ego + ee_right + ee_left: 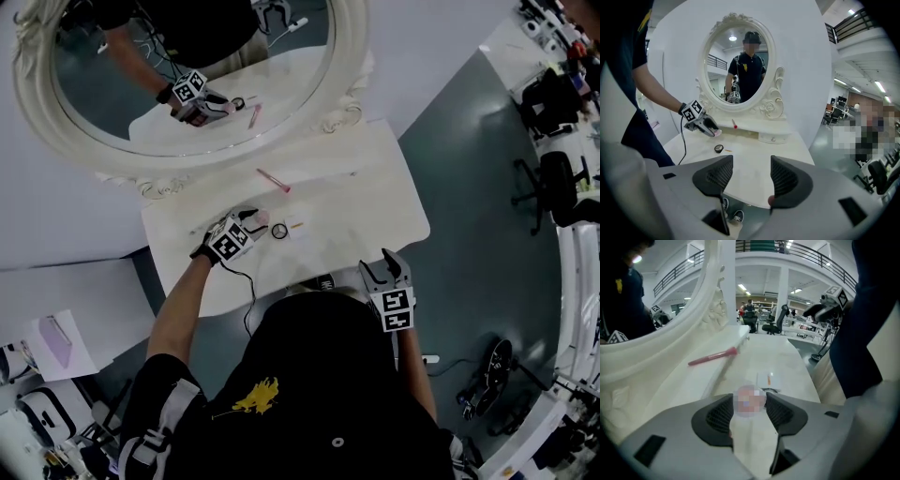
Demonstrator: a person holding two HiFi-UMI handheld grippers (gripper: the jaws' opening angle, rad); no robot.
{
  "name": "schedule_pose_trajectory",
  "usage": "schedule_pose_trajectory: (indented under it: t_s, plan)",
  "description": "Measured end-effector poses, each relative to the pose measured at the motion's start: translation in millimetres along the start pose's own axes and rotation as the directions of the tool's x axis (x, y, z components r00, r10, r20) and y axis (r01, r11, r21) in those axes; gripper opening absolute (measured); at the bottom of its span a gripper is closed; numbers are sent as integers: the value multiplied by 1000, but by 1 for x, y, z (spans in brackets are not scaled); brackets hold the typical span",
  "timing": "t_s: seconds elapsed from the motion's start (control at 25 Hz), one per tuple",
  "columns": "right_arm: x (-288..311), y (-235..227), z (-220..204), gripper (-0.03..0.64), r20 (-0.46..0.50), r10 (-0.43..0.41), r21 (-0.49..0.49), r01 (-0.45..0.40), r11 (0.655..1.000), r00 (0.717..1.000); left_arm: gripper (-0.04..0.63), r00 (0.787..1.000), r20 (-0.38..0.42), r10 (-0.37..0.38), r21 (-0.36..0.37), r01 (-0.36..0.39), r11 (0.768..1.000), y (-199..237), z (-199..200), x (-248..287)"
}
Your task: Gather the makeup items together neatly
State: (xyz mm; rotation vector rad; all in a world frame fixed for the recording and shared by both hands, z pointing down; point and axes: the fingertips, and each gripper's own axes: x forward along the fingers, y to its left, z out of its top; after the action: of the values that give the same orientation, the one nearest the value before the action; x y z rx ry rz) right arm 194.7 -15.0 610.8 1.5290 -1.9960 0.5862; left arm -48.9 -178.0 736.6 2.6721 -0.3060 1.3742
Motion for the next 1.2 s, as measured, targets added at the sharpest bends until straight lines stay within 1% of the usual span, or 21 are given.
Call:
schedule_pose_trajectory:
  t_s: [0.12, 0.24, 0.32, 0.52, 0.68, 0.84, 1.0, 1.12, 1.2]
  plan:
    - [1, -2, 0, 265, 0, 0, -1, 0, 1000, 1000, 229, 997, -60, -40, 13, 41, 999, -16, -17, 13]
    - [1, -2, 0, 264, -3, 0, -3, 0, 1000, 1000, 229, 990, -117, -83, 12, 85, 996, -30, -34, 23]
    - [3, -2, 1, 264, -3, 3, -5, -3, 1000, 1000, 229, 985, -143, -99, 9, 101, 995, -35, -42, 28]
    - [12, 1, 14, 262, 20, 20, -12, -19, 1000, 1000, 230, 980, -163, -117, -9, 117, 993, -41, -48, 38]
    - [18, 6, 28, 262, 43, 38, -28, -37, 999, 998, 230, 977, -171, -129, -24, 127, 992, -41, -49, 37]
    - [20, 7, 30, 261, 44, 49, -29, -47, 998, 998, 230, 971, -194, -137, -13, 137, 990, -43, -54, 35]
    - [22, 8, 28, 259, 37, 53, -27, -52, 998, 998, 229, 961, -236, -142, 25, 152, 988, -47, -63, 37]
    - [23, 7, 29, 259, 38, 58, -29, -57, 998, 998, 232, 964, -236, -122, 21, 130, 991, -46, -62, 41]
    - [23, 7, 29, 259, 41, 62, -28, -61, 998, 997, 235, 963, -246, -110, 30, 121, 992, -47, -63, 43]
